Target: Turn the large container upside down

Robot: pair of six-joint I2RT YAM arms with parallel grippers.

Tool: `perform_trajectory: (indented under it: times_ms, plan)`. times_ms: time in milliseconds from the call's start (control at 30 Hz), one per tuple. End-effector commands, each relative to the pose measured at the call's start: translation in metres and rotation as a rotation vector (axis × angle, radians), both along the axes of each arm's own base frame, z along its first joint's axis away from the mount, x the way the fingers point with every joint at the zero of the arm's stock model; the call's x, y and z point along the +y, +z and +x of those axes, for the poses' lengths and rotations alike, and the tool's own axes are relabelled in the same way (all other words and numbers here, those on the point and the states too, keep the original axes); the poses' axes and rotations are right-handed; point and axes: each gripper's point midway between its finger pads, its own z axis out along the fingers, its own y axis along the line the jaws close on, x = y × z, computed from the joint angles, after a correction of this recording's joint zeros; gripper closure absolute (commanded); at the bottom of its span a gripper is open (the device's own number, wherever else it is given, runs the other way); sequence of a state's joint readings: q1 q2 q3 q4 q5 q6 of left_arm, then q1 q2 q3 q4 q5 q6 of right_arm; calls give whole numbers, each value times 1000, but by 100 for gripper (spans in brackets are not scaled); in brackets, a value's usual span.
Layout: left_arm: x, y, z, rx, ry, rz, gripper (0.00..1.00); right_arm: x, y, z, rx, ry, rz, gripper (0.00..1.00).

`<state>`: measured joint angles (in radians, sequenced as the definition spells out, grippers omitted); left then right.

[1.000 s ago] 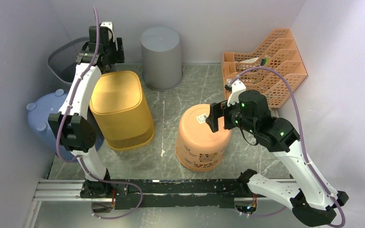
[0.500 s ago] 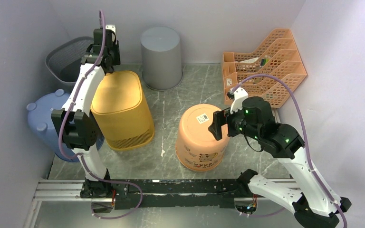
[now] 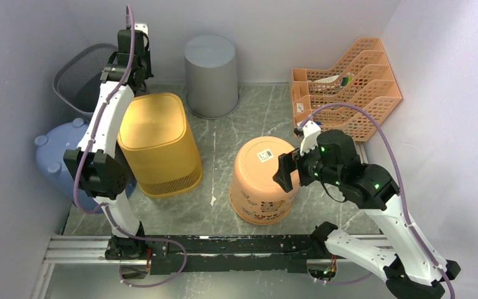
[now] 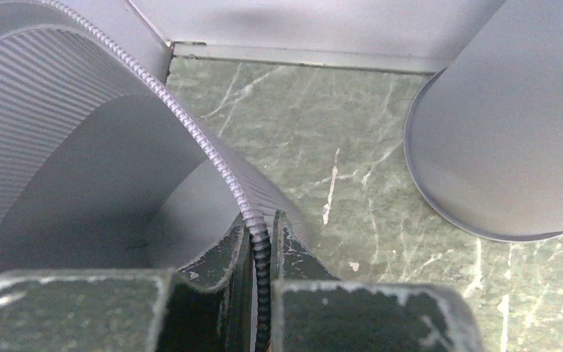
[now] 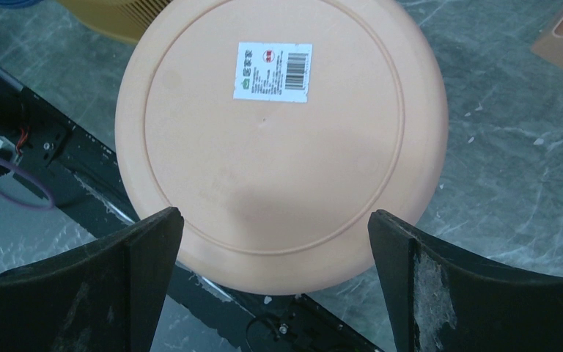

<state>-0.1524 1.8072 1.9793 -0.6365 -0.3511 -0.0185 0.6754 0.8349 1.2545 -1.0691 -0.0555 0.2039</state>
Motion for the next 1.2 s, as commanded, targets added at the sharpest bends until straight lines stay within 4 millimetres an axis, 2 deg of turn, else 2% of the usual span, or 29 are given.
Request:
perform_trajectory:
  times_ms: [0, 200, 400, 500, 600, 667, 700, 833, 900, 967, 1000, 1167]
  plan:
    - [0, 158, -43, -381, 30, 70, 93, 6, -3, -14, 34, 52, 37, 0]
    - [-5, 202, -61, -494, 26, 99, 93, 10, -17, -17, 78, 55, 46, 0]
    - [-20, 254, -86, -614, 16, 116, 93, 12, -9, -25, 81, 72, 88, 0]
    - [-30, 286, -110, -703, -2, 98, 93, 7, -16, -26, 103, 45, 65, 0]
    - [-42, 312, -137, -800, -82, -2, 93, 6, -30, -24, 126, 29, 41, 0]
    - [-48, 324, -155, -862, -144, -76, 93, 10, -40, -23, 152, 34, 37, 0]
    - [-49, 334, -172, -909, -184, -111, 93, 14, -44, -22, 158, 49, 47, 0]
    - [-58, 344, -197, -987, -278, -181, 93, 27, -58, -14, 169, 72, 61, 0]
    - [-60, 346, -199, -992, -298, -180, 93, 32, -64, -6, 162, 75, 51, 0]
    - [-61, 350, -201, -1003, -308, -172, 93, 38, -62, 2, 136, 81, 58, 0]
    - [-60, 353, -203, -1013, -309, -169, 93, 40, -71, 5, 145, 81, 48, 0]
    - [-61, 374, -211, -1080, -326, -170, 93, 60, -78, 30, 111, 89, 72, 0]
